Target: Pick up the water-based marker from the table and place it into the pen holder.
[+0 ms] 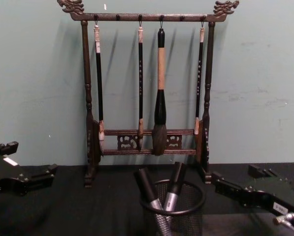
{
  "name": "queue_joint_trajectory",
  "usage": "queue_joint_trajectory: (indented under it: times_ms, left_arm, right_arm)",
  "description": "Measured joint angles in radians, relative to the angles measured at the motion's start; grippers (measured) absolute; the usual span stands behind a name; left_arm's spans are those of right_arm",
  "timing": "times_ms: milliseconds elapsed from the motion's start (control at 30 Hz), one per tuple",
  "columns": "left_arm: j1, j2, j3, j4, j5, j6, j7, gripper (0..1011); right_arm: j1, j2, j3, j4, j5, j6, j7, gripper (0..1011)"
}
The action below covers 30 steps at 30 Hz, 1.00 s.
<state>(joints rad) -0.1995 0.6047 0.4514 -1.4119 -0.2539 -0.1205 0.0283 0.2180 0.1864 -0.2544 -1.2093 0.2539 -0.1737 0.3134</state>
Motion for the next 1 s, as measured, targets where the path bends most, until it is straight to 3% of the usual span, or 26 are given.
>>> queue_joint_trajectory:
  times_ms: [1000]
  left_arm:
    - [0.000,0.000,0.000,0.000,0.000,0.000,0.000,1009]
  right_arm:
    - [0.000,0.000,0.000,0.000,0.000,0.000,0.000,1002]
